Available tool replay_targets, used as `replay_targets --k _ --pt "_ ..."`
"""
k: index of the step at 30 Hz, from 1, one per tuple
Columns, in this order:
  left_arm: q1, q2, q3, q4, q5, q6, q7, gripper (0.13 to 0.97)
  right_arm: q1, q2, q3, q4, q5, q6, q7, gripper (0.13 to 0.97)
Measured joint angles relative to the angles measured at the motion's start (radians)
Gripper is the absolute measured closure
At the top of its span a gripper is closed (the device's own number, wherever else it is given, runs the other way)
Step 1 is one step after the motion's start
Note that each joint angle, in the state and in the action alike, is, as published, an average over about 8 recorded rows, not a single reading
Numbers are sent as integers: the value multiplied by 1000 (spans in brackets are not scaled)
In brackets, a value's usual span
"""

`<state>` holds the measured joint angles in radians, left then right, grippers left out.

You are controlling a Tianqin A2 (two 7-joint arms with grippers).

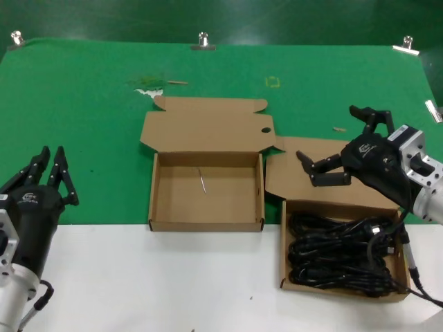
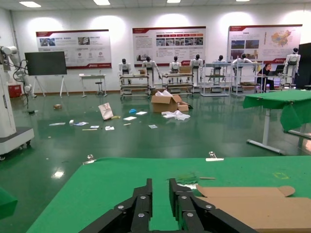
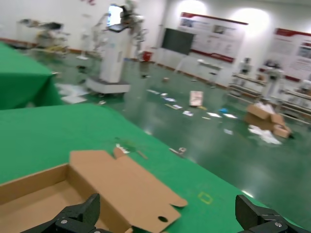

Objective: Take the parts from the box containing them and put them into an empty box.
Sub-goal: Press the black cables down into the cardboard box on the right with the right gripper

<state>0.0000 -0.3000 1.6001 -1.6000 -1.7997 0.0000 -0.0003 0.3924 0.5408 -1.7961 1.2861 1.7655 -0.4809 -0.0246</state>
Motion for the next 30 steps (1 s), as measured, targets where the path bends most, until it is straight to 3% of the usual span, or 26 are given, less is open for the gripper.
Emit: replay_targets --k 7,20,30 --pt "0 0 0 0 0 0 0 913 95 71 -57 -41 -12 -176 -40 129" --pt "0 0 0 0 0 0 0 946 311 206 -228 -173 -27 -687 -244 129" --pt "0 0 0 0 0 0 0 946 528 170 -362 -406 -146 -979 -344 129"
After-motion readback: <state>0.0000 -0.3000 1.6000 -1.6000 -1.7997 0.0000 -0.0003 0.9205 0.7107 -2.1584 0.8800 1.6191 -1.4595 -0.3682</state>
